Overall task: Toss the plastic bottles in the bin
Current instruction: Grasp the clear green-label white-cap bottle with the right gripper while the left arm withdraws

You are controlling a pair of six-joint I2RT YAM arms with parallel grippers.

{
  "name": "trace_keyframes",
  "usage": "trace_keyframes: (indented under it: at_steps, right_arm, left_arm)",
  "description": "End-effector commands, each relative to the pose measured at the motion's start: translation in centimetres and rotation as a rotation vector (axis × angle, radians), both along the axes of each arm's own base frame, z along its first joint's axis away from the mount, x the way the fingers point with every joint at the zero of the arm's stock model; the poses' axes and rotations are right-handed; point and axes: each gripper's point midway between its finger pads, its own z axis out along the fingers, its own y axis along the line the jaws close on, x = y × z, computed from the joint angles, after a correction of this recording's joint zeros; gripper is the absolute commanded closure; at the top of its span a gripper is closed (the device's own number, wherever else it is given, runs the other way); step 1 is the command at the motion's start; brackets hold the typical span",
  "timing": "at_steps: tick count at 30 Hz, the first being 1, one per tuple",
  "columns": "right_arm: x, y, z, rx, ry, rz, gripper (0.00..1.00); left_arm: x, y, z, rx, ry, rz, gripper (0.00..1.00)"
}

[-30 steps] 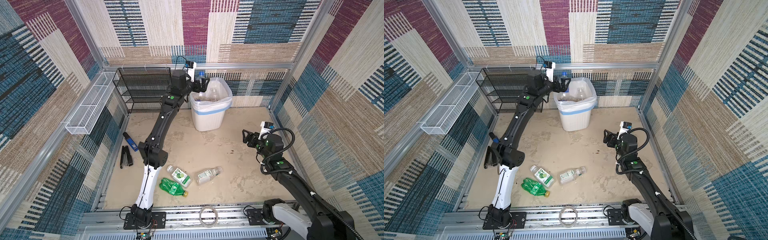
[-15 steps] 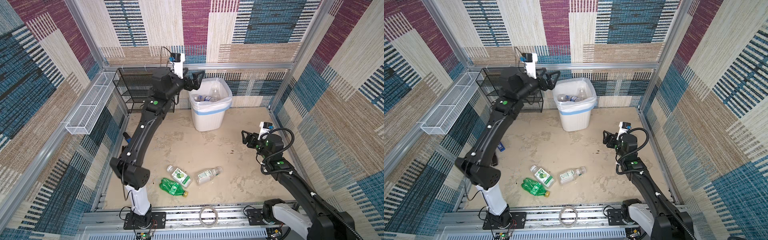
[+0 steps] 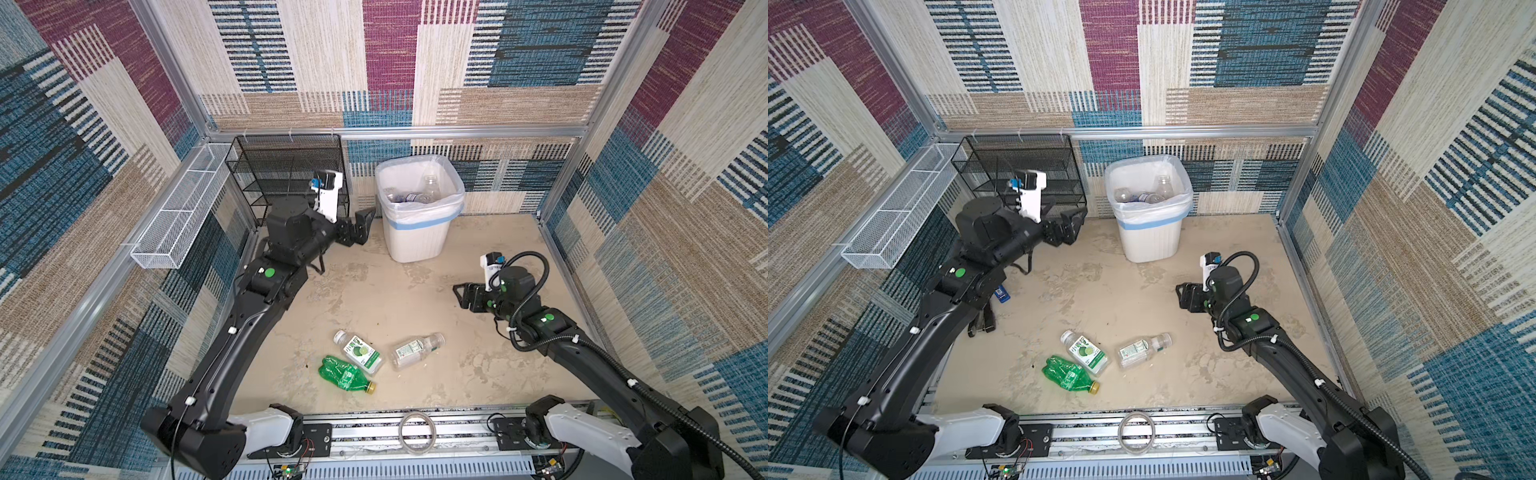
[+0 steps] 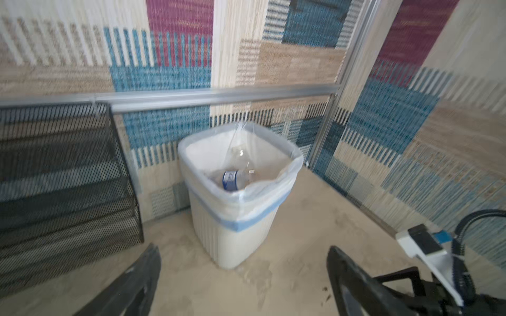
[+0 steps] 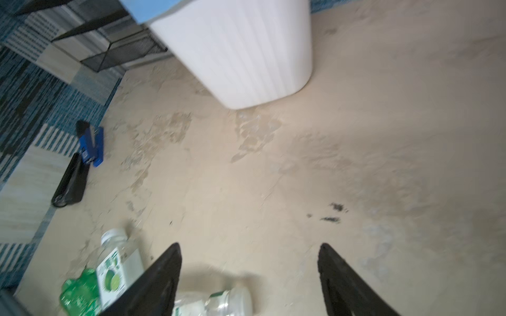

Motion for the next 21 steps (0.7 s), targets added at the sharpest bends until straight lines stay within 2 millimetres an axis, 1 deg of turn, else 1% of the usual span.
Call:
trace_keyframes:
  at_steps: [1, 4, 5, 7, 9, 12, 14, 15, 18, 21]
  right_arm:
    - [-4.6, 2.3, -3.5, 0.062, 0.236, -0.036, 0.21]
    - [-8.6, 5.3, -5.3, 0.100, 0.371, 0.003, 0.21]
    - [-9.6, 6.1, -5.7, 0.107, 0.412, 0.006, 0.21]
    - [-11.2, 7.4, -6.2, 0.123, 0.482, 0.006, 0.20]
    - [-12.2, 8.5, -6.6, 0.147, 0.537, -0.001, 0.17]
    - [-12.5, 10.4, -7.0, 0.264, 0.591, 0.003, 0.09]
    - [-12.6, 11.4, -7.3, 0.370, 0.620, 0.007, 0.09]
    - [-12.6, 11.5, -7.8, 0.382, 0.632, -0.003, 0.08]
    - [-12.2, 12.2, -8.8, 0.343, 0.662, -0.017, 0.07]
    - [-11.2, 13.2, -8.8, 0.340, 0.663, -0.019, 0.07]
  left_arm:
    - [-1.6, 3.7, -6.5, 0.139, 0.142, 0.115, 0.04]
    - [-2.8, 6.2, -10.4, 0.191, 0.230, 0.172, 0.04]
    - [-3.1, 6.7, -11.3, 0.194, 0.253, 0.180, 0.05]
    - [-3.5, 7.2, -12.6, 0.189, 0.275, 0.189, 0.05]
    - [-3.6, 7.0, -12.9, 0.168, 0.280, 0.169, 0.05]
    - [-3.1, 6.4, -13.3, 0.112, 0.300, 0.128, 0.06]
    - [-3.0, 6.3, -13.6, 0.073, 0.328, 0.112, 0.08]
    - [-3.0, 6.3, -13.7, 0.067, 0.335, 0.110, 0.09]
    - [-3.0, 6.6, -13.3, 0.044, 0.328, 0.109, 0.09]
    - [-3.0, 6.7, -13.1, 0.012, 0.329, 0.101, 0.09]
